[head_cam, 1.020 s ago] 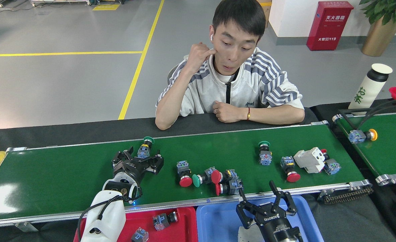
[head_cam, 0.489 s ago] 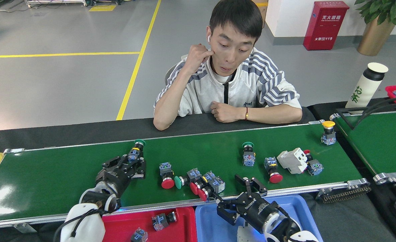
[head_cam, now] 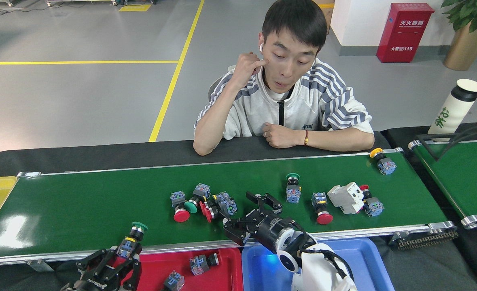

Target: Pick switch part from conveyor to tray

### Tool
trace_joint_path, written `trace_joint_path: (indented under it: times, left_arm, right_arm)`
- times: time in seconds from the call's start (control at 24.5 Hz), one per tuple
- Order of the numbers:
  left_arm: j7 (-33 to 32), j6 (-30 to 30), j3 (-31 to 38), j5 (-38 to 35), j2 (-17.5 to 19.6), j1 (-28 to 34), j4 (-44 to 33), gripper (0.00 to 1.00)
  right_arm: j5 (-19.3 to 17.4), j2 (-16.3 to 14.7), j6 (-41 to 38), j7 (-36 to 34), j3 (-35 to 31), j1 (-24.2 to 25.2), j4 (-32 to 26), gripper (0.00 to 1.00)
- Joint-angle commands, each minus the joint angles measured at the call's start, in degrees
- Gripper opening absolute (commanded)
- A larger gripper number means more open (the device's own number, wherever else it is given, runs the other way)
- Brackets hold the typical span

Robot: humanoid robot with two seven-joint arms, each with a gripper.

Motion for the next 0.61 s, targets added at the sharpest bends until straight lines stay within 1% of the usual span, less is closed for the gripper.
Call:
trace_joint_path:
  times: [0.0,0.04,0.08,0.16,0.2,0.33,0.37,0.41,0.45,0.49,0.53,0.57]
  left_arm:
    - [0.54,-3.64,-0.42,0.13,0.51,-0.12,-0.87,0.22]
    - [0.54,-3.73,-0.42,0.13,0.42,-0.12,-0.87,0.37]
    - [0.54,-3.91,-0.42,0.13,0.51,-0.21,-0.87,0.48]
    - [0.71,-4.26,-0.33,0.31,0.34,-0.47,-0.87,1.0]
    - [0.62,-4.52,-0.33,0.49,0.25,-0.56,-0.87,1.0]
    - [0.62,-4.79,0.55,0.66,-0.54,-0.47,-0.87,1.0]
    - [0.62,-4.26,1.78,0.66,-1.16,-0.38,-0.87,1.0]
    - [0.71,-3.56,4.33,0.66,-2.56,-0.21,-0.87,1.0]
    - [0.62,-1.63,8.36,0.66,-5.46,-0.21,-0.87,1.0]
    - [0.62,-0.3,11.01,0.66,-7.4,-0.3,-0.87,1.0]
    - [0.62,1.63,14.61,0.66,-9.24,-0.47,-0.87,1.0]
    - [0.62,3.3,17.07,0.49,-9.33,-0.56,-0.87,1.0]
  right_arm:
    - [0.03,0.5,0.21,-0.77,2.42,-2.31,0.94,0.58]
    - [-0.15,0.5,0.47,-0.77,3.56,-2.66,1.47,0.48]
    - [-0.32,0.5,1.0,-0.77,4.27,-2.83,1.65,0.39]
    - [-0.68,0.5,1.61,-0.77,6.37,-3.36,1.82,0.05]
    - [-0.94,0.5,1.61,-0.77,7.08,-3.36,1.91,0.02]
    - [-1.29,0.59,1.79,-0.77,7.43,-3.45,1.91,0.01]
    - [-1.82,0.59,1.79,-0.77,7.43,-3.45,1.65,0.01]
    - [-2.17,0.5,1.79,-0.77,7.43,-3.45,1.21,0.01]
    - [-2.26,0.59,1.61,-0.86,7.43,-3.54,0.51,0.01]
    - [-2.26,0.5,1.26,-1.03,7.43,-3.54,-0.46,0.01]
    - [-2.26,0.5,0.82,-1.65,7.6,-3.45,-2.48,0.01]
    - [-2.26,0.33,0.21,-1.82,7.69,-3.1,-4.5,0.01]
